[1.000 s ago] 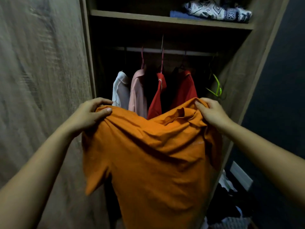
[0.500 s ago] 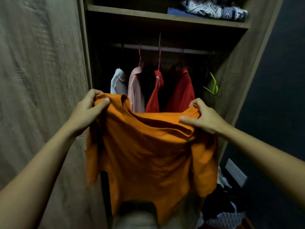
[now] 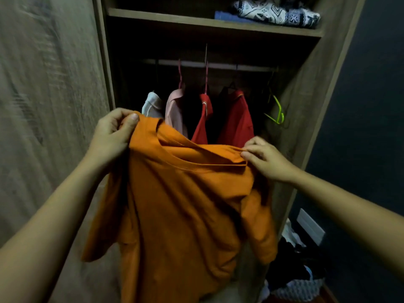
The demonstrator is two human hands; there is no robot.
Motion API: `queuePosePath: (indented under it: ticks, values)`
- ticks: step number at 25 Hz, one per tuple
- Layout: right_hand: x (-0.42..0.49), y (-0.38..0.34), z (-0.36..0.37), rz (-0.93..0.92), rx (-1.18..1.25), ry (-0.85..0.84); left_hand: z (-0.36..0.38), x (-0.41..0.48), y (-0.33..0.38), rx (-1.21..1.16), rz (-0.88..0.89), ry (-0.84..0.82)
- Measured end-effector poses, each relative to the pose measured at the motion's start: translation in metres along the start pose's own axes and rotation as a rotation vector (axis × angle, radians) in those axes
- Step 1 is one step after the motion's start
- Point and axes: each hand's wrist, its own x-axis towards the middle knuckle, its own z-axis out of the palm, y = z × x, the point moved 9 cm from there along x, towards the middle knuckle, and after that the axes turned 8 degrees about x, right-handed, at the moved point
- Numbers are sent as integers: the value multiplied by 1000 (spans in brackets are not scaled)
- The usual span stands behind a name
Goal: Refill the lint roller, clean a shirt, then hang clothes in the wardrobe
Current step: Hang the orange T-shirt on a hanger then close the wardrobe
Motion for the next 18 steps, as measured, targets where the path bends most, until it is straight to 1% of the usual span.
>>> queuePosePath:
  ticks: [2, 4, 5, 8, 9, 12, 13, 14, 16, 17, 18]
  values:
    - [-5, 3, 12, 193, 379, -64, 5, 0, -6, 22, -37, 24]
    - [-9, 9, 18, 337, 630, -26, 9, 0, -9, 47, -54, 46]
    - [-9, 10, 20, 356, 724, -4, 12, 1, -8, 54, -50, 40]
    - [-5, 3, 12, 349, 555, -42, 17, 3, -3, 68, -25, 46]
    - [-2, 7, 6, 341, 487, 1, 18, 4, -3, 65, -21, 53]
    - [1, 24, -18, 381, 420, 185, 24, 8, -6, 70, -7, 37]
    - [2, 23, -26, 352, 392, 204, 27, 9, -11, 91, -13, 31]
    - [2, 22, -35, 304, 382, 198, 32, 10, -16, 127, -25, 25]
    - [2, 15, -56, 207, 372, 123, 46, 11, -24, 231, -59, 24]
    - [1, 13, -68, 187, 287, 76, 55, 13, -24, 278, -68, 24]
    - [1, 13, -81, 169, 149, 41, 64, 15, -22, 302, -67, 15]
